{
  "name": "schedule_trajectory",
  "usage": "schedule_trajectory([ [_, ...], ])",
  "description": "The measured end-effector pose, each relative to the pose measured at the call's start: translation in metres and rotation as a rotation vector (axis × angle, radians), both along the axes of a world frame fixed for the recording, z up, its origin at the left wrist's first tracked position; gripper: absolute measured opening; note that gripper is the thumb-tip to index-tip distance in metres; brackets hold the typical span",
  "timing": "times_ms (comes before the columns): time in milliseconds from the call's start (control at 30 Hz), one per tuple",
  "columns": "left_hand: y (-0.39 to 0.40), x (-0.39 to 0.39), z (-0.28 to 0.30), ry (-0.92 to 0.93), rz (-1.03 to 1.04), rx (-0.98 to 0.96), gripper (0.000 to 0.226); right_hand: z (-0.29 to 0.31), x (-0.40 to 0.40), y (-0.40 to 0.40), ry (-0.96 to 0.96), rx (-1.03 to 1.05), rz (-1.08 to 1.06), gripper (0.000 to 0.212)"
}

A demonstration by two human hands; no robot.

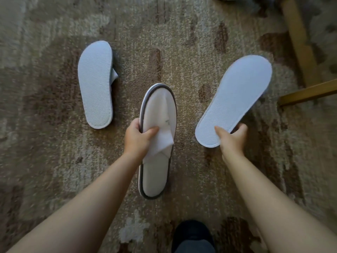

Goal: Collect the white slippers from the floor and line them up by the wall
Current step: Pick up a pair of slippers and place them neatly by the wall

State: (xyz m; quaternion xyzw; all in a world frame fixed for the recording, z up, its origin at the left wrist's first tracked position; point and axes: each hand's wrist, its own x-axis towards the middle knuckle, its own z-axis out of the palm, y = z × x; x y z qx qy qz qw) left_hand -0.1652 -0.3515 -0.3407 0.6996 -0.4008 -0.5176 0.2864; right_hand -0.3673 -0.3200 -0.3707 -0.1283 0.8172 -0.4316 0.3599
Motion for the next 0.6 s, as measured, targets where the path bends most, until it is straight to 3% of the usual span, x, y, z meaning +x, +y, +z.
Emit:
schedule_trajectory([
  [200, 0.009, 0.011, 0.108, 0.052, 0.027, -0.088, 0.02, 0.123, 0.018, 0.016, 0.008, -0.125, 0.139, 0.035],
  [400, 0.006, 0.025, 0.304, 0.029, 0.067, -0.123, 0.021, 0.324, 0.025, 0.02, -0.063, -0.227, 0.31, 0.028],
  [600, -0.021, -0.007, 0.498, 0.087, 0.031, -0.186, 0.022, 0.52, 0.002, 0.002, -0.09, -0.294, 0.287, 0.028],
])
